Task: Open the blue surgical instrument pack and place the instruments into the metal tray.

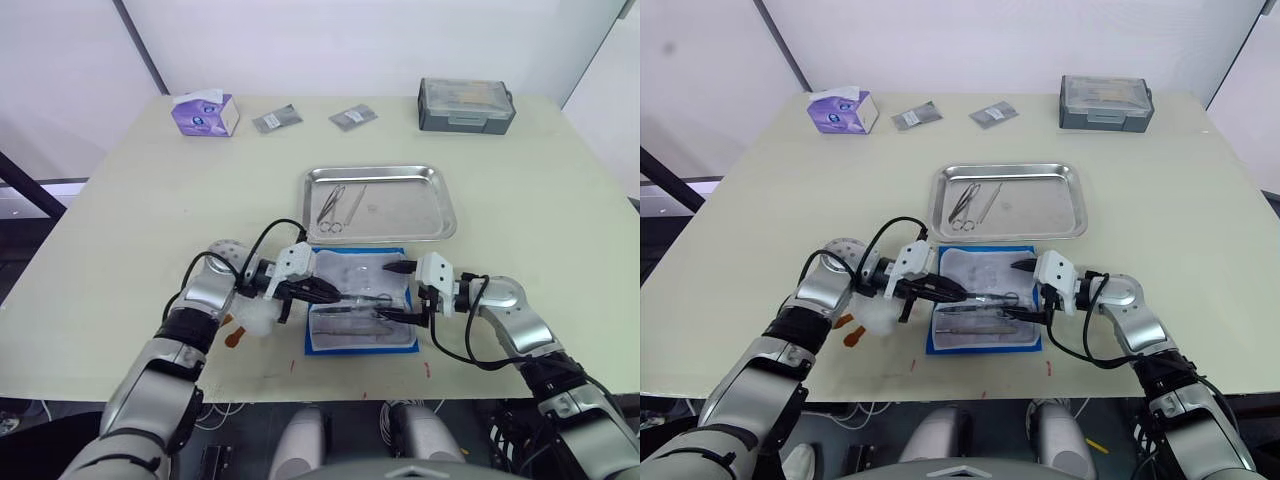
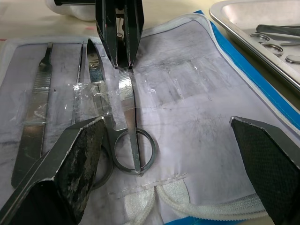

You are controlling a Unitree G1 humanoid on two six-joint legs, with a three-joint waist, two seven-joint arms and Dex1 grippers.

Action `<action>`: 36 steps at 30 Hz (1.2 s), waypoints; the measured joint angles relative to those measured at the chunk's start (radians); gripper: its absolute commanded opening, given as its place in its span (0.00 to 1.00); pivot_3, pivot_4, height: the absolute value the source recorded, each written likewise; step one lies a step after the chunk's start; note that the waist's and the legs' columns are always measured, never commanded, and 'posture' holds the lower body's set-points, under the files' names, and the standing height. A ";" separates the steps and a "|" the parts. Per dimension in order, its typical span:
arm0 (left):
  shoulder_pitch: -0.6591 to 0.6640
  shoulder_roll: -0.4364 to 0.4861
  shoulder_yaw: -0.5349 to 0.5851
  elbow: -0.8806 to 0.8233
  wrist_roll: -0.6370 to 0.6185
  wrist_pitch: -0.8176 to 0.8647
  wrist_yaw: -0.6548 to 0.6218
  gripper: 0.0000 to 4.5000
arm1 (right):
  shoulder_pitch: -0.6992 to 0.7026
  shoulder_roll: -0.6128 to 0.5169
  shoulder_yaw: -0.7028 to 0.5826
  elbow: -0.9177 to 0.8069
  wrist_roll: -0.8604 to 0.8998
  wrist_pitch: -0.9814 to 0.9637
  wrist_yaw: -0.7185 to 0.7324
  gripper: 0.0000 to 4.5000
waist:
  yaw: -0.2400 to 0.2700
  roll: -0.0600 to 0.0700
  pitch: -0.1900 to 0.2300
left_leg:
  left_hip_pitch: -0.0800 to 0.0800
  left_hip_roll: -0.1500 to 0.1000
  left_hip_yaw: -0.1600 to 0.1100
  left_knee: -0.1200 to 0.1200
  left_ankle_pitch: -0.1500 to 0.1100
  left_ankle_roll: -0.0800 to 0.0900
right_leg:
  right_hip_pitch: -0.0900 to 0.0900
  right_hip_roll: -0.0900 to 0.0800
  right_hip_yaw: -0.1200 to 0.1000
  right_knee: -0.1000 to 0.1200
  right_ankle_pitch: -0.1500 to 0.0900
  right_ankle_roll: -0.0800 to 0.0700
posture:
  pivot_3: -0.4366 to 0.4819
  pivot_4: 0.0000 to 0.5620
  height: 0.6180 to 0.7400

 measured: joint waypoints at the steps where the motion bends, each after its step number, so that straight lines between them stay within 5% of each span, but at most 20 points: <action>1: -0.009 0.000 -0.003 -0.006 0.002 0.037 -0.004 0.02 | 0.000 0.000 0.000 0.000 0.000 0.000 0.000 1.00 | 0.000 0.000 0.000 | 0.000 0.000 0.000 0.000 0.000 0.000 | 0.000 0.000 0.000 0.000 0.000 0.000 | 0.48 0.27 0.95; 19: -0.065 0.084 -0.041 -0.178 0.037 0.329 -0.025 0.02 | -0.002 0.000 0.000 -0.002 0.000 0.003 0.001 1.00 | 0.000 0.000 0.001 | -0.001 0.000 0.000 0.000 0.000 0.000 | 0.000 0.000 0.000 0.000 0.000 0.000 | 0.48 0.27 0.95; 36: -0.067 0.169 -0.033 -0.219 0.018 0.382 -0.048 0.02 | -0.008 0.000 0.002 0.003 0.000 0.004 0.006 1.00 | -0.001 0.000 0.001 | -0.001 0.000 -0.001 0.000 0.000 0.000 | 0.000 0.000 0.000 0.000 0.000 0.000 | 0.48 0.27 0.95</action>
